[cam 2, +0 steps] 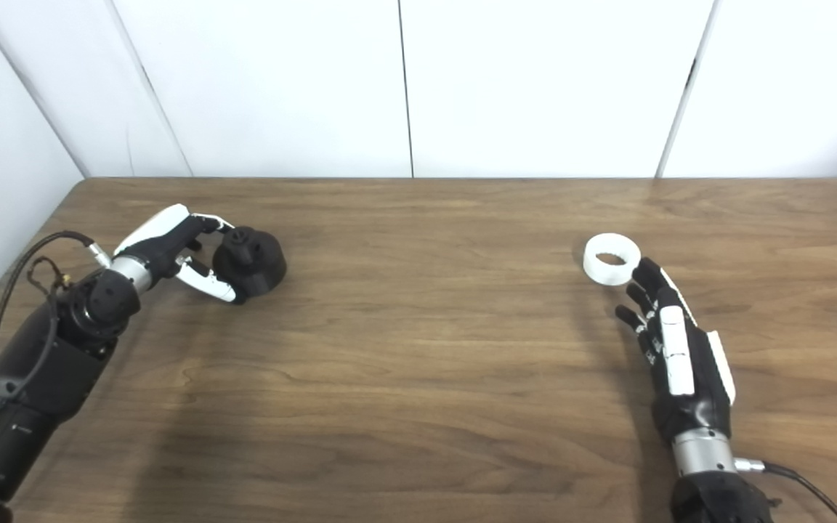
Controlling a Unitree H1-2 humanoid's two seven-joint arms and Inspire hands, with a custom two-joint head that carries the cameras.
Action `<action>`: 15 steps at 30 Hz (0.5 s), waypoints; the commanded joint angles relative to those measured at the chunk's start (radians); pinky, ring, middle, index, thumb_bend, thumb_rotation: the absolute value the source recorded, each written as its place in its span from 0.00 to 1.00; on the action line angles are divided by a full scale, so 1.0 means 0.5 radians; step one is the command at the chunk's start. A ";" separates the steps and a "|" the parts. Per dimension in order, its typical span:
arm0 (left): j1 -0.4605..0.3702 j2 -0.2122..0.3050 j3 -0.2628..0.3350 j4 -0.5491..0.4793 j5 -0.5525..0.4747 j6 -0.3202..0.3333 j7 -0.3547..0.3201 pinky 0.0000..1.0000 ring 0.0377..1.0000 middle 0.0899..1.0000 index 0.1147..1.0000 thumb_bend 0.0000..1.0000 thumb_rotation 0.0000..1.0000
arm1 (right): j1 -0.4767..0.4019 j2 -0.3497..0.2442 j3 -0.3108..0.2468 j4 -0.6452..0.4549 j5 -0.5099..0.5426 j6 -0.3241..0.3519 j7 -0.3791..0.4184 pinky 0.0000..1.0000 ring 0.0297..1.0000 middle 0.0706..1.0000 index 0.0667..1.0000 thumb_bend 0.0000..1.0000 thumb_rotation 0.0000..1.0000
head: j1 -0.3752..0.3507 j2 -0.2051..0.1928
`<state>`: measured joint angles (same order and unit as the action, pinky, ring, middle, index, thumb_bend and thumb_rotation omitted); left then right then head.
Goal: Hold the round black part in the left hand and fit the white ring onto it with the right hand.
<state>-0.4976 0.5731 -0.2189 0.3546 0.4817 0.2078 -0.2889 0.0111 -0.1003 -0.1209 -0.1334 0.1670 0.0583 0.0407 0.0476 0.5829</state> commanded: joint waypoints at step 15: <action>-0.030 0.013 0.010 -0.089 -0.002 -0.069 0.017 0.78 0.89 0.86 0.66 0.85 0.15 | -0.001 -0.020 0.005 -0.038 -0.007 -0.011 0.014 0.87 0.92 0.92 0.91 0.55 0.92 | -0.001 0.007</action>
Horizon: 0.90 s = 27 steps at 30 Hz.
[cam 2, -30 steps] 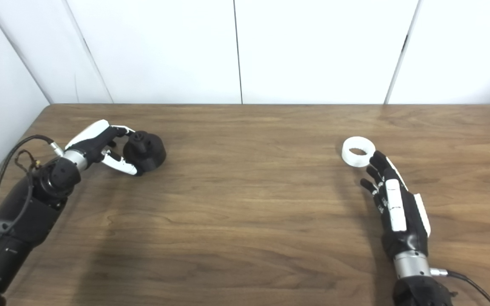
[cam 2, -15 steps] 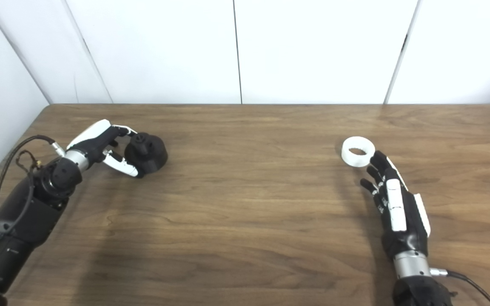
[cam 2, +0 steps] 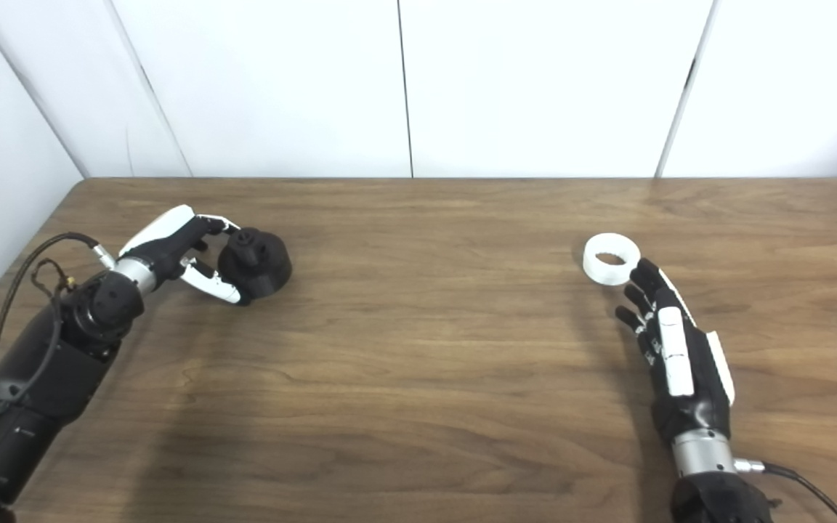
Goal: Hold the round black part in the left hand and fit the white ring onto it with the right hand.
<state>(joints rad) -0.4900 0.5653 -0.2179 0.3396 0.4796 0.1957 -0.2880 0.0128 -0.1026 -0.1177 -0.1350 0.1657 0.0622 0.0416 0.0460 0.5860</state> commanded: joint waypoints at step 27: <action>0.203 -0.082 -0.068 -0.591 0.008 0.073 -0.120 0.86 0.94 0.87 0.66 0.87 0.16 | 0.007 -0.040 0.021 -0.046 0.013 0.013 0.038 0.88 0.94 0.93 0.92 0.55 0.92 | 0.001 0.038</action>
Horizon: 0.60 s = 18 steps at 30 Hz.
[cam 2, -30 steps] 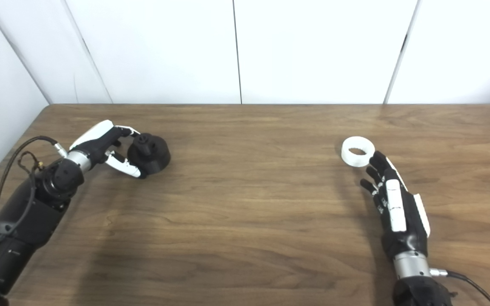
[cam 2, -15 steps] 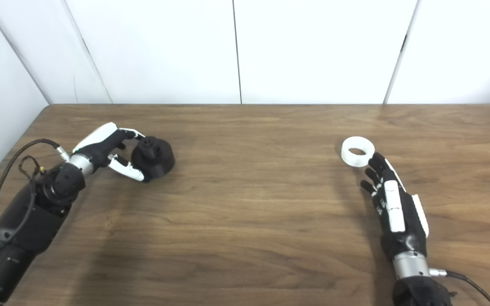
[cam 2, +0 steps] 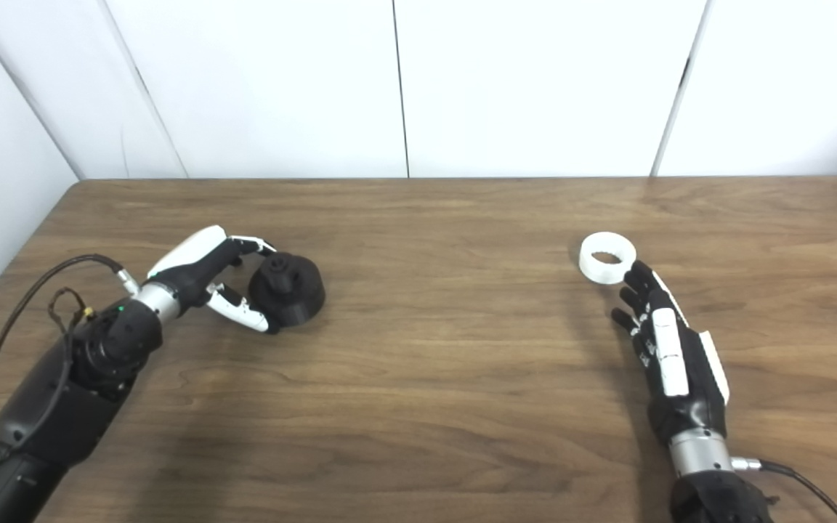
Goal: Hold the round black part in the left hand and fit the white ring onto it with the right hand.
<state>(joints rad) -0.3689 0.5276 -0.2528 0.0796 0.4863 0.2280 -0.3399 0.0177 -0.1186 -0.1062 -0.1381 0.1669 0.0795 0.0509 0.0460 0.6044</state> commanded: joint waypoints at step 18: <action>0.046 -0.070 -0.160 -0.425 0.088 -0.024 -0.205 0.86 0.95 0.88 0.66 0.88 0.19 | -0.001 -0.015 0.012 -0.059 -0.021 -0.007 0.015 0.88 0.94 0.93 0.92 0.55 0.94 | 0.004 0.020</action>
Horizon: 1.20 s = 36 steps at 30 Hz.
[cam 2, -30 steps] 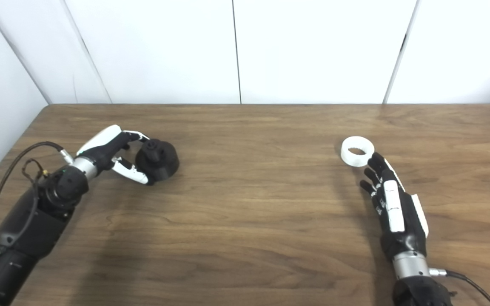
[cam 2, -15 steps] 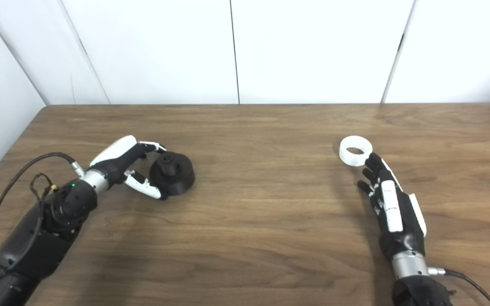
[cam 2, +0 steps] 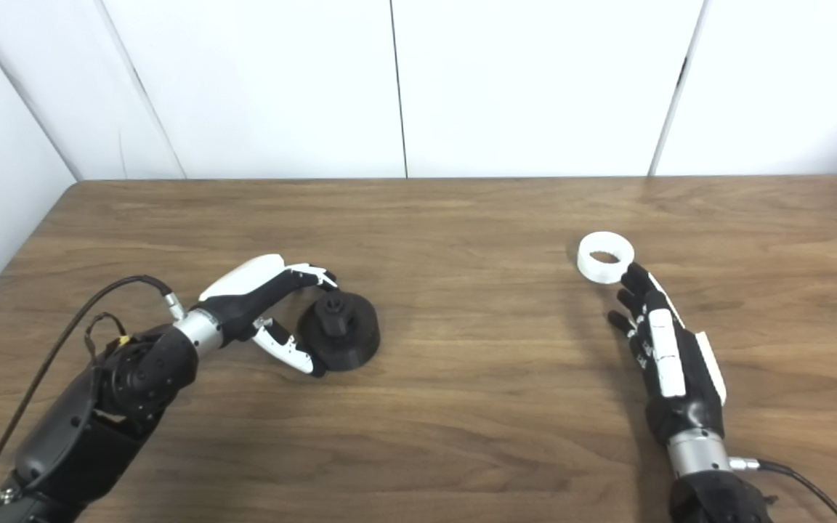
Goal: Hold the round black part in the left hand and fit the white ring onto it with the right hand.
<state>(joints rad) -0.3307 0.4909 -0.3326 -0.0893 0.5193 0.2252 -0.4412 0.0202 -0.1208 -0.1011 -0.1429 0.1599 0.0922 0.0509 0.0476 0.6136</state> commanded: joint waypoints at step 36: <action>0.206 -0.209 -0.120 -0.345 0.179 -0.240 0.011 0.84 0.93 0.86 0.63 0.93 0.22 | -0.021 0.009 0.009 -0.150 -0.052 0.093 -0.009 0.88 0.94 0.93 0.92 0.54 0.94 | -0.038 0.033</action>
<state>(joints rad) -0.2155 0.3925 -0.3859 -0.2337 0.6065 0.1371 -0.4416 0.0252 -0.1178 -0.0987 -0.1779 0.1347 0.1445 0.0457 0.0276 0.6289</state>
